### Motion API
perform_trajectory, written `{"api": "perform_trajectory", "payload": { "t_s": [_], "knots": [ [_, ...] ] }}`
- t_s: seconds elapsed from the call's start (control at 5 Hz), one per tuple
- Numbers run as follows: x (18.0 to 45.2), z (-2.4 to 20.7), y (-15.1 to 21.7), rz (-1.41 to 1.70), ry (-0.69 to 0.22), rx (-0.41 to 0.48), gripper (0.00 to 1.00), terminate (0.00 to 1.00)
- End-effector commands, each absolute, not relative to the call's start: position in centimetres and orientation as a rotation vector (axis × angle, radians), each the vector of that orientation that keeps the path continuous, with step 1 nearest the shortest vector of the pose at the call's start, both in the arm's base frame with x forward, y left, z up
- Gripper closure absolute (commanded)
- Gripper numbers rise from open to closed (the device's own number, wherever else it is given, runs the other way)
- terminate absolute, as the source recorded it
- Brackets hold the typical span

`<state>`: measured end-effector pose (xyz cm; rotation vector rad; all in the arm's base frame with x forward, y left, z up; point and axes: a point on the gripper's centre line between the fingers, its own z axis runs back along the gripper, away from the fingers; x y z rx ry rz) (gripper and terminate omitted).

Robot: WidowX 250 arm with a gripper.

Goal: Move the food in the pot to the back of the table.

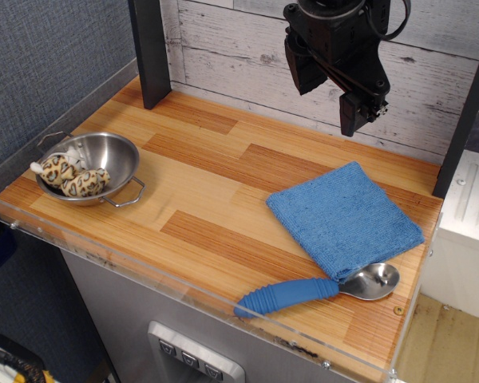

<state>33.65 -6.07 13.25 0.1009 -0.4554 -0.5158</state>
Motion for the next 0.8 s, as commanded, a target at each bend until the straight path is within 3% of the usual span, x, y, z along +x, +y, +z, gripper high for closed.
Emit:
{"api": "perform_trajectory", "payload": {
  "t_s": [0.0,0.6],
  "knots": [
    [33.6,13.2,-6.1,-0.516,-0.455,0.101,0.0,0.0],
    [30.6,12.4,-0.9,0.029,-0.409,0.176,0.0,0.0]
  ]
}}
